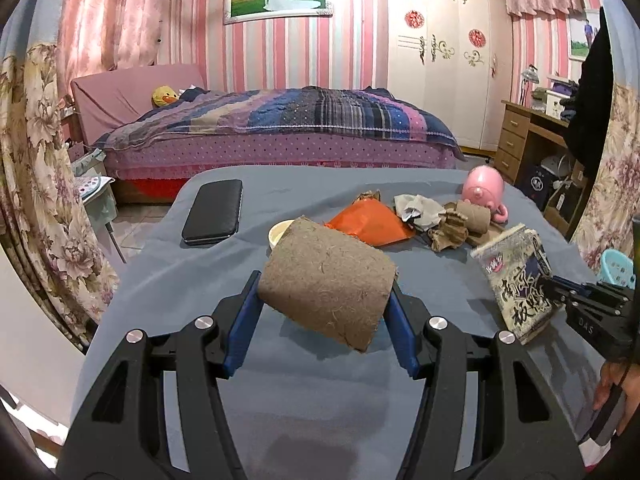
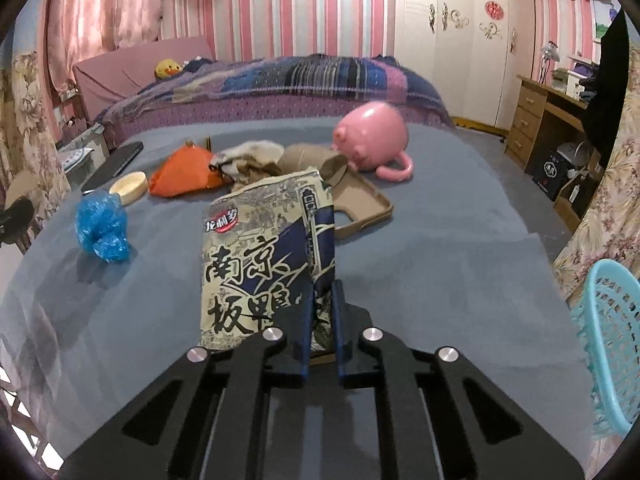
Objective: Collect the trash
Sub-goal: 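Carry the cardboard tube and snack packet over the blue basket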
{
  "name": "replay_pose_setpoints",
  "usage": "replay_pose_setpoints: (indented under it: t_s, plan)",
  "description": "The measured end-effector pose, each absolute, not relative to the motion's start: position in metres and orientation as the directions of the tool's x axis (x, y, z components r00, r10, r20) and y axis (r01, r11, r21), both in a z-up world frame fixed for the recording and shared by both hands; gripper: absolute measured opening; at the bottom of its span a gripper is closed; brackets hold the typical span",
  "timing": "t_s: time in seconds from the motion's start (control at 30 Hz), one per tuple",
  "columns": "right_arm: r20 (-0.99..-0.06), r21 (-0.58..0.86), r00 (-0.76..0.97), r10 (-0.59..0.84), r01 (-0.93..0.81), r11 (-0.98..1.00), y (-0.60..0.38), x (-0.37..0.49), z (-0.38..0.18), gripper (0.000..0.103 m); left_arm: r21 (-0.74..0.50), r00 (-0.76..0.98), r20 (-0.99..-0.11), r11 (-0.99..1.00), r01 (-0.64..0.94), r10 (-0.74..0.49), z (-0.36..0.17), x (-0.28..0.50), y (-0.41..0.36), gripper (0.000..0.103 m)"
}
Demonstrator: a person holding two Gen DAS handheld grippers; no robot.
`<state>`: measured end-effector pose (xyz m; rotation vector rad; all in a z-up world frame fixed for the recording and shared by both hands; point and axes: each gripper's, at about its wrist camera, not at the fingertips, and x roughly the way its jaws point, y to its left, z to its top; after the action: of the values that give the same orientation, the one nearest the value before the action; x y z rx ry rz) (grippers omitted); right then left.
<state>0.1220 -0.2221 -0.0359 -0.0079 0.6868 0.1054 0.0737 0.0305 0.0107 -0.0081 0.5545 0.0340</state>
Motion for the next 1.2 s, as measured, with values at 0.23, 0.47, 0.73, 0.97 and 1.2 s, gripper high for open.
replay_pose_setpoints:
  t_s: [0.23,0.47,0.73,0.97,1.2]
  plan:
    - [-0.583,0.049,0.810,0.070,-0.050,0.998,-0.249,0.101,-0.011,0.008,0.003,0.862,-0.507,1.000,-0.028,0.026,0.023,0.069,0.024,0.056]
    - [-0.549,0.018,0.835,0.021,-0.013,1.000,-0.282,0.079,0.004,0.007,-0.023,0.861,-0.508,1.000,-0.012,-0.002,0.029,0.076,0.010,0.057]
    - [-0.542,0.041,0.837,-0.073,0.113,0.993,-0.355,0.054,0.006,0.007,-0.030,0.860,-0.505,0.998,0.059,-0.066,0.032,0.096,-0.046,0.056]
    - [-0.533,0.050,0.822,-0.202,0.269,0.962,-0.440,0.035,0.009,0.008,-0.022,0.844,-0.510,0.984,0.178,-0.164,0.032,0.114,-0.119,0.057]
    - [-0.537,0.047,0.777,-0.329,0.417,0.908,-0.518,0.013,0.007,0.008,-0.032,0.805,-0.521,0.948,0.315,-0.285,0.027,0.133,-0.207,0.057]
